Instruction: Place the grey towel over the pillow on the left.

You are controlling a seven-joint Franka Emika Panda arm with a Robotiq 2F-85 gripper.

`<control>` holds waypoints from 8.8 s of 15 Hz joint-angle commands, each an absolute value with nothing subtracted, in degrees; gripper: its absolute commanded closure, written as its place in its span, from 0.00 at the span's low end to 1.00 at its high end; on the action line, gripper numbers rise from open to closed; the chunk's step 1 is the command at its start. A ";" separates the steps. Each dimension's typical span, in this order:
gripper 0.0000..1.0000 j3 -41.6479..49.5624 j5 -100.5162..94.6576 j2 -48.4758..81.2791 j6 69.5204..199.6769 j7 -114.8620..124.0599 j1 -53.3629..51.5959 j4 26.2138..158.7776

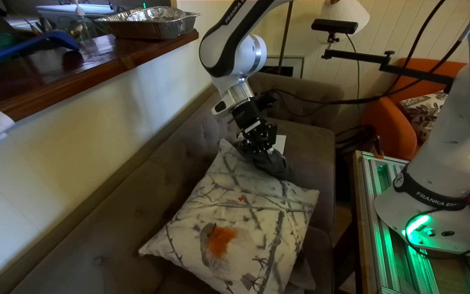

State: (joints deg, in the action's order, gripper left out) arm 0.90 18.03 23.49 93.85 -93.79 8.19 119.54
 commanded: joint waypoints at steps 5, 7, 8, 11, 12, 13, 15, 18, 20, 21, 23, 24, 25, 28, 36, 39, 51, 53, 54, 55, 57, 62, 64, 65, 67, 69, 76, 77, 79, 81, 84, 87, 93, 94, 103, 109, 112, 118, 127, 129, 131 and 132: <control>0.52 1.17 18.00 28.74 100.99 -83.36 8.81 114.61; 0.38 2.36 18.61 26.06 103.77 -81.78 10.87 117.77; 0.30 3.15 18.91 24.69 104.69 -81.38 12.07 119.37; 0.07 5.74 19.61 21.00 107.77 -80.26 15.37 123.34; 0.02 6.49 19.94 19.93 108.96 -79.66 16.19 124.52; 0.00 7.34 20.08 19.02 110.40 -78.98 16.94 125.50; 0.00 8.85 20.59 18.97 113.37 -77.40 18.43 126.05; 0.00 9.72 23.85 22.99 118.38 -75.14 20.64 123.92; 0.00 9.15 27.72 26.68 122.64 -73.90 22.15 121.90; 0.00 8.66 29.78 29.04 124.79 -73.13 22.92 120.52; 0.00 7.53 33.38 32.62 129.78 -71.01 24.04 118.63; 0.00 6.63 35.32 34.63 132.10 -69.97 24.71 117.35; 0.00 5.69 37.37 36.41 134.49 -69.01 25.30 116.19; 0.00 3.38 42.57 41.46 141.65 -65.65 26.29 112.60; 0.00 9.20 38.99 48.95 150.50 -41.01 20.71 108.44; 0.26 10.93 36.52 49.59 142.84 -30.89 19.55 107.37; 1.00 2.74 36.68 45.68 119.16 -23.15 30.03 103.95; 1.00 3.87 38.11 42.34 124.16 -23.64 29.73 106.84; 1.00 4.18 38.86 40.61 126.40 -24.22 29.81 108.23; 1.00 4.23 39.69 38.20 128.10 -25.51 30.15 109.93; 1.00 3.31 41.07 32.74 130.88 -30.82 30.84 114.19; 1.00 2.94 41.27 18.75 128.97 -44.70 29.20 124.53; 1.00 3.17 40.98 14.31 127.21 -48.95 27.28 127.92; 1.00 3.31 41.16 12.48 126.01 -51.07 26.30 129.27; 1.00 3.61 40.88 9.28 123.77 -54.58 23.72 131.71; 1.00 3.76 40.22 7.04 121.93 -57.63 20.88 133.35; 1.00 2.42 37.22 7.06 115.76 -64.37 11.60 132.18; 1.00 2.18 36.51 6.56 115.12 -65.26 10.61 132.24; 1.00 1.84 34.58 5.69 113.94 -67.59 9.19 131.57; 1.00 2.31 33.64 3.65 114.02 -69.77 8.90 131.32; 1.00 4.18 38.37 -1.09 118.44 -69.08 9.87 132.29; 1.00 8.72 40.59 -7.34 116.10 -68.60 12.08 132.21; 1.00 15.94 42.05 -21.00 117.19 -71.09 13.01 134.87; 1.00 16.70 40.70 -22.89 115.84 -72.68 12.68 135.37; 1.00 17.54 38.39 -33.40 109.71 -76.75 10.99 137.57; 1.00 9.98 38.61 -19.60 110.44 -77.33 1.83 136.74; 1.00 4.64 37.26 -11.88 111.74 -77.33 -2.02 135.61; 0.98 6.47 38.87 -14.98 112.01 -78.18 -0.23 137.64; 1.00 1.69 38.92 -4.05 110.38 -85.20 -5.24 125.82; 1.00 -0.34 38.53 0.47 109.20 -87.52 -6.22 120.98; 1.00 -2.30 39.27 4.85 107.52 -90.46 -6.61 116.93; 1.00 -3.32 38.71 7.03 107.00 -91.78 -6.62 115.38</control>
